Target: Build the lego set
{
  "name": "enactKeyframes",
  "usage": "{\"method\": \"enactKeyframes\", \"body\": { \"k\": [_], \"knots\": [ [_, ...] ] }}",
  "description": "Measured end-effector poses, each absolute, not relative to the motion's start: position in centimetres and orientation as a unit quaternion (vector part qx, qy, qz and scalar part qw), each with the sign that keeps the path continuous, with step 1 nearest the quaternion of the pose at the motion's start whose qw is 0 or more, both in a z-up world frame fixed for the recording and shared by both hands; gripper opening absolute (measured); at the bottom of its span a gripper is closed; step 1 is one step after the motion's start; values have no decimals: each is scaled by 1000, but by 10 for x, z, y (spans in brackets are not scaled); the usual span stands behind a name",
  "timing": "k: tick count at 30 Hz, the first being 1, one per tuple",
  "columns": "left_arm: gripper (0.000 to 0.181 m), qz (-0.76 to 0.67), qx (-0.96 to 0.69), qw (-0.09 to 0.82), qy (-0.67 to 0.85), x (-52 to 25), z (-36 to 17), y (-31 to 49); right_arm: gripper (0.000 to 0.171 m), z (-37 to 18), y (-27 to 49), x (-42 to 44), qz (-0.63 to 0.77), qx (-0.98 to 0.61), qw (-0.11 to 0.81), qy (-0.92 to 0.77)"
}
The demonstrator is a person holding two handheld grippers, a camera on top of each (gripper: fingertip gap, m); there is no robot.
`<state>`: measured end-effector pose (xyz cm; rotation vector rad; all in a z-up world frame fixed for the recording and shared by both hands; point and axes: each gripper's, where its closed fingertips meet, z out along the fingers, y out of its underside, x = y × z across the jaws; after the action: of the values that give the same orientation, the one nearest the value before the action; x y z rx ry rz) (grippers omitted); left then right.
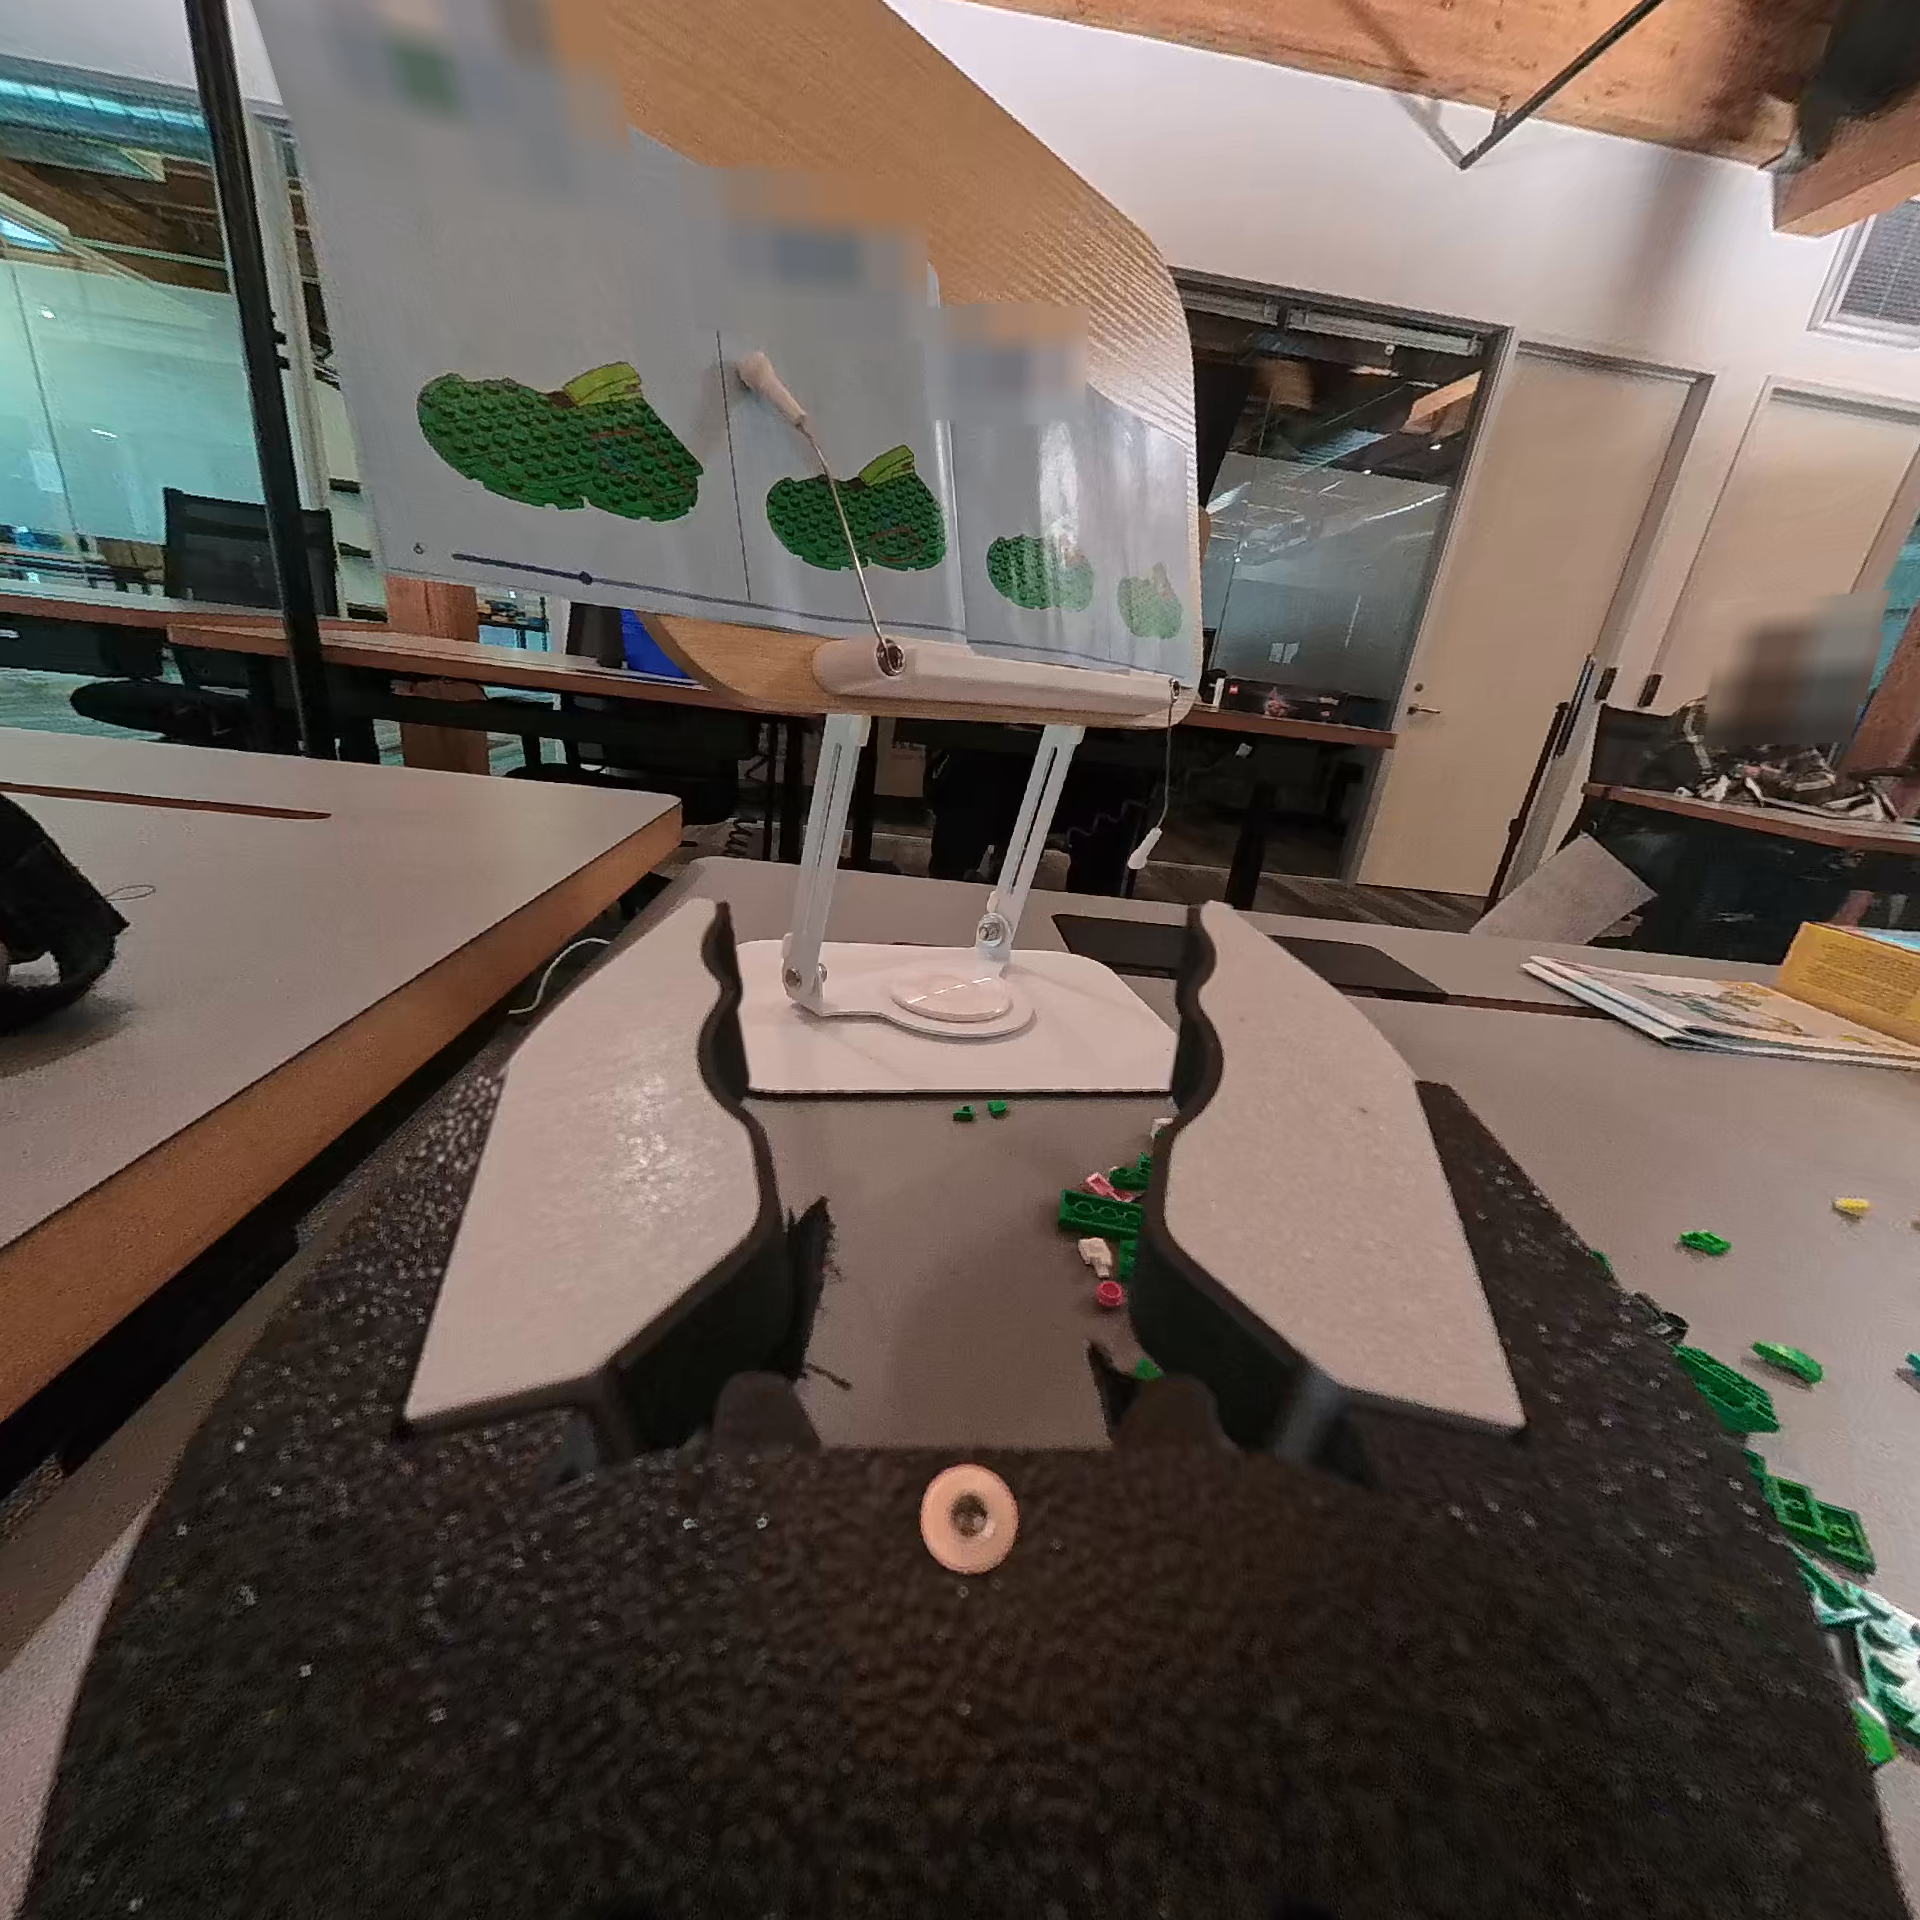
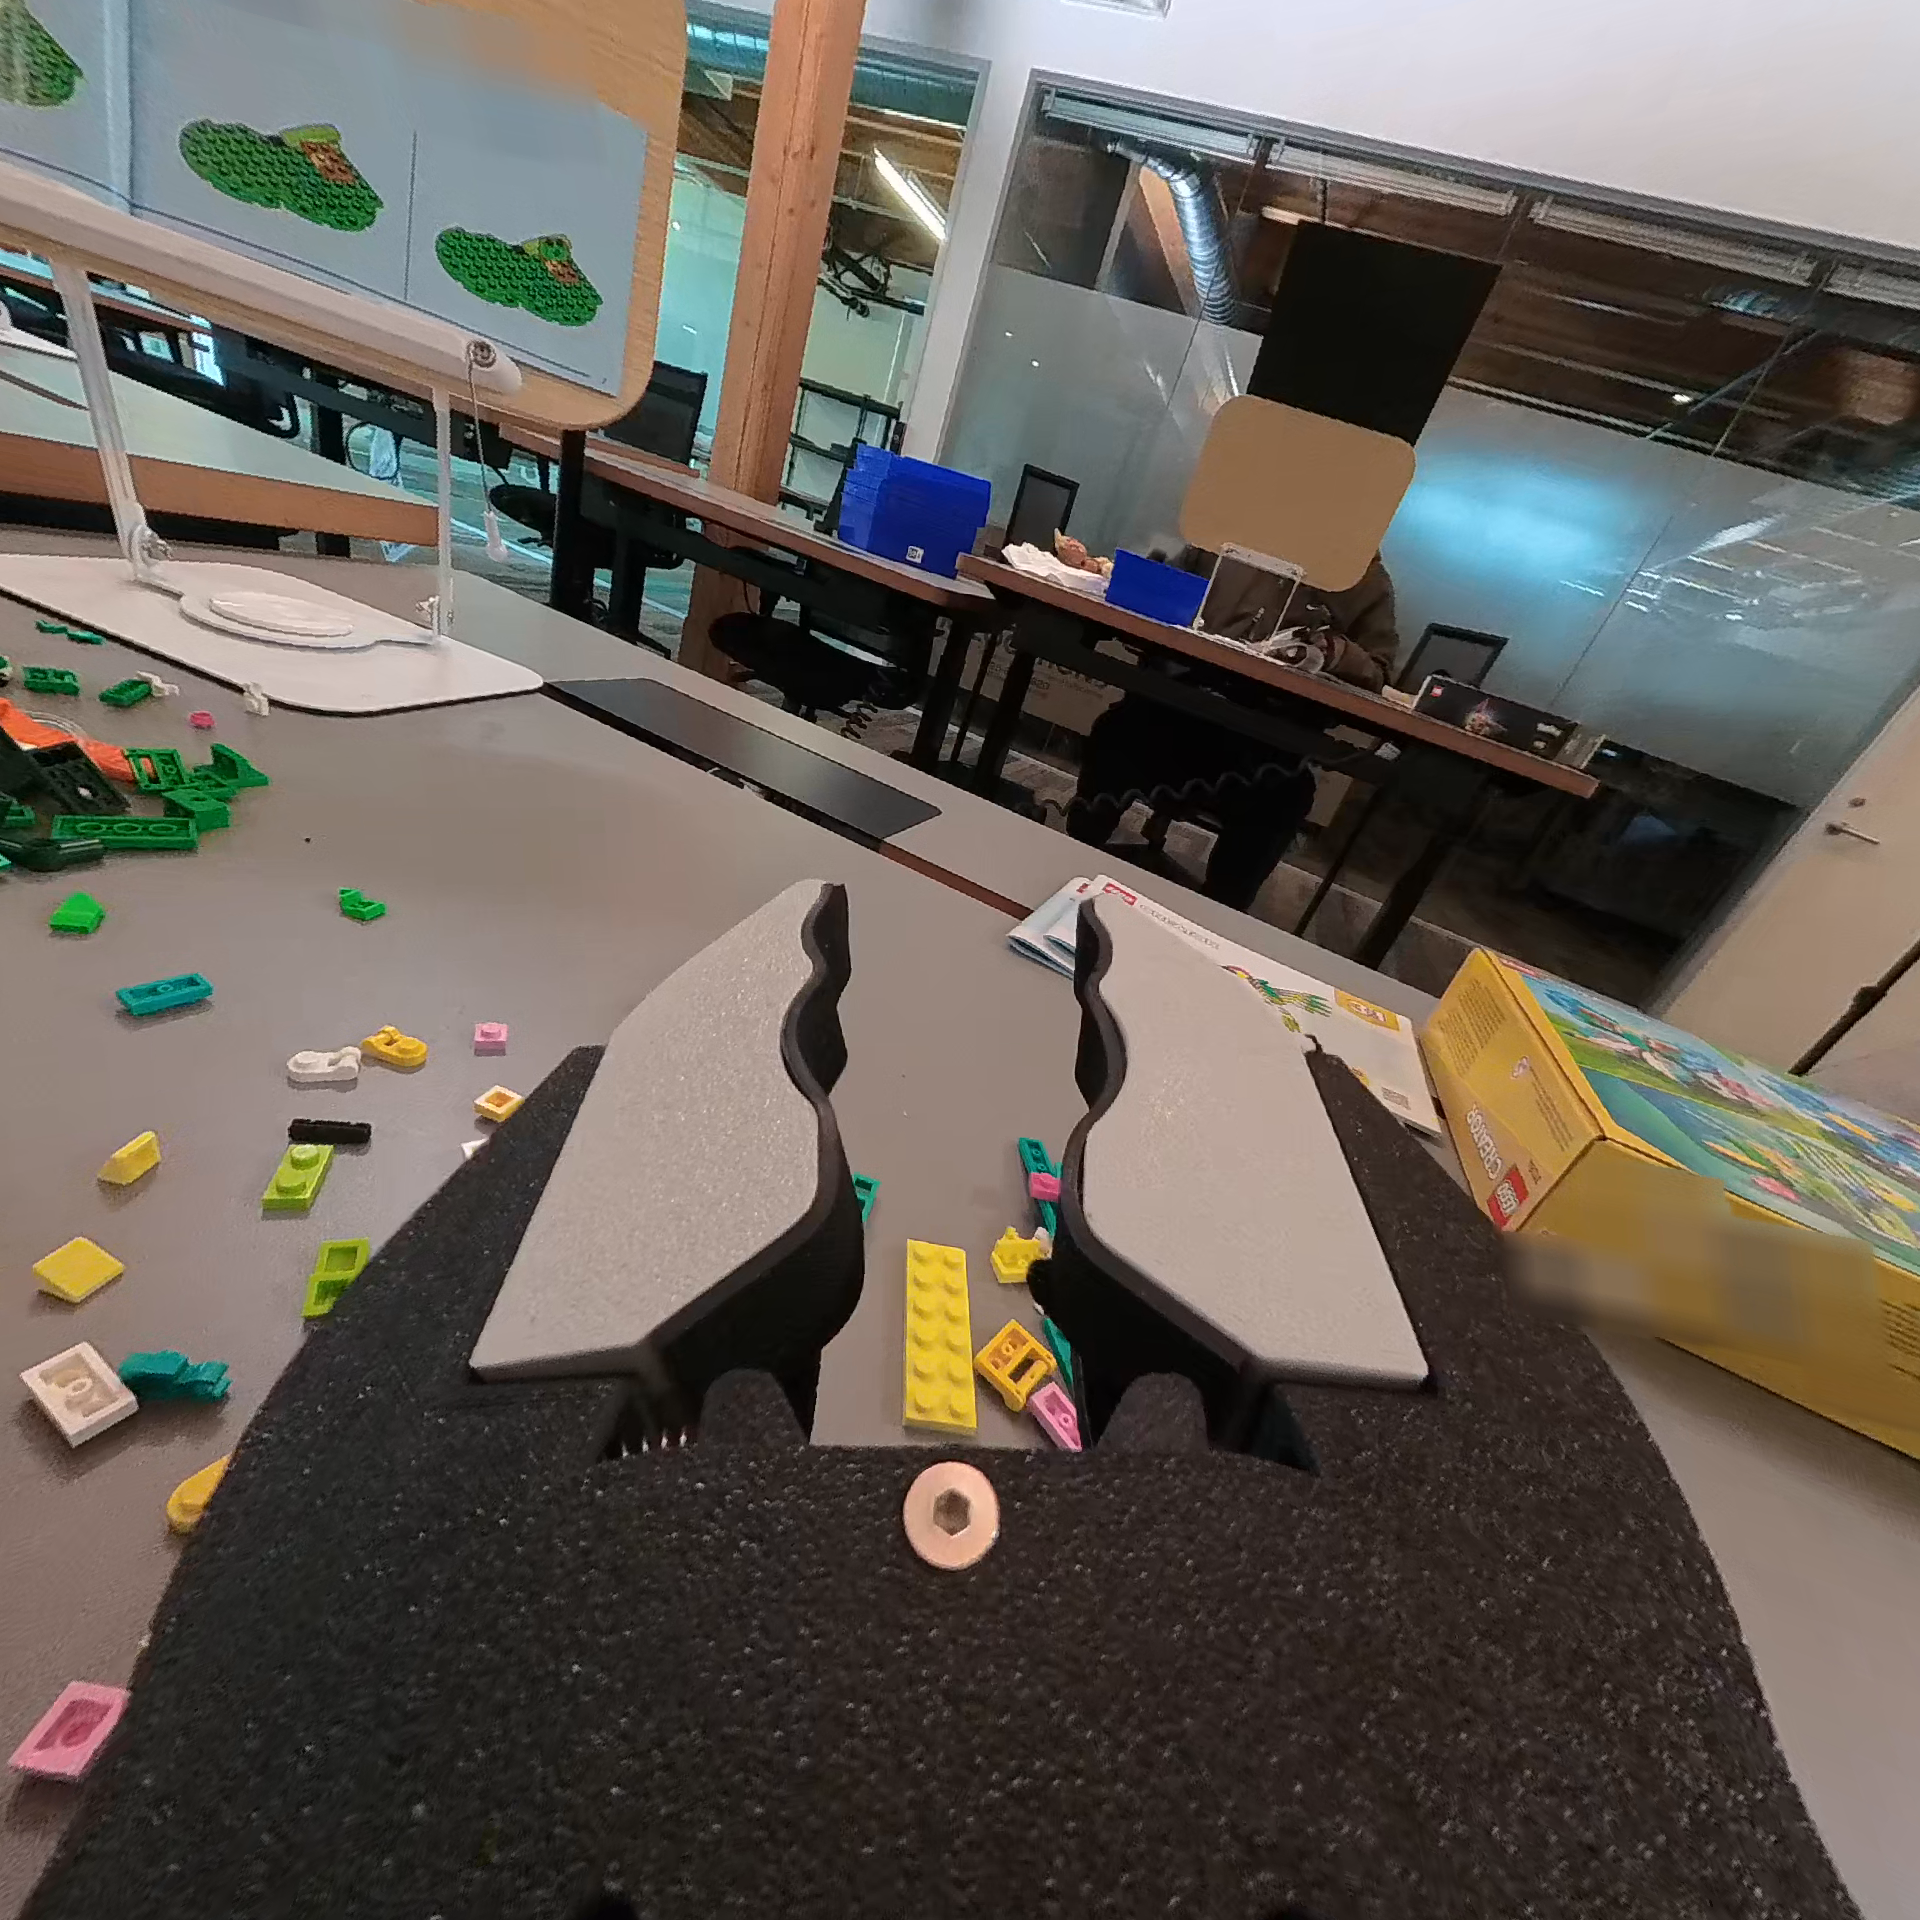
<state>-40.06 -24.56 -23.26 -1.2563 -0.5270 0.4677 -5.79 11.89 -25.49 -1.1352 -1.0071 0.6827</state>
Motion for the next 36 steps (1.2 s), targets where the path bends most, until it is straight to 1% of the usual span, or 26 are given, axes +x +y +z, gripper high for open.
{"method": "enactKeyframes", "body": {
  "k": [30, 36],
  "knots": [
    [78, 177, -587, 755, -231, -395, -235, -234, 37, -260, 122, -61, 295, -510, 668, -453],
    [78, 168, -589, 753, -239, -397, -238, -234, 40, -255, 116, -64, 318, -508, 638, -484]
  ]
}}
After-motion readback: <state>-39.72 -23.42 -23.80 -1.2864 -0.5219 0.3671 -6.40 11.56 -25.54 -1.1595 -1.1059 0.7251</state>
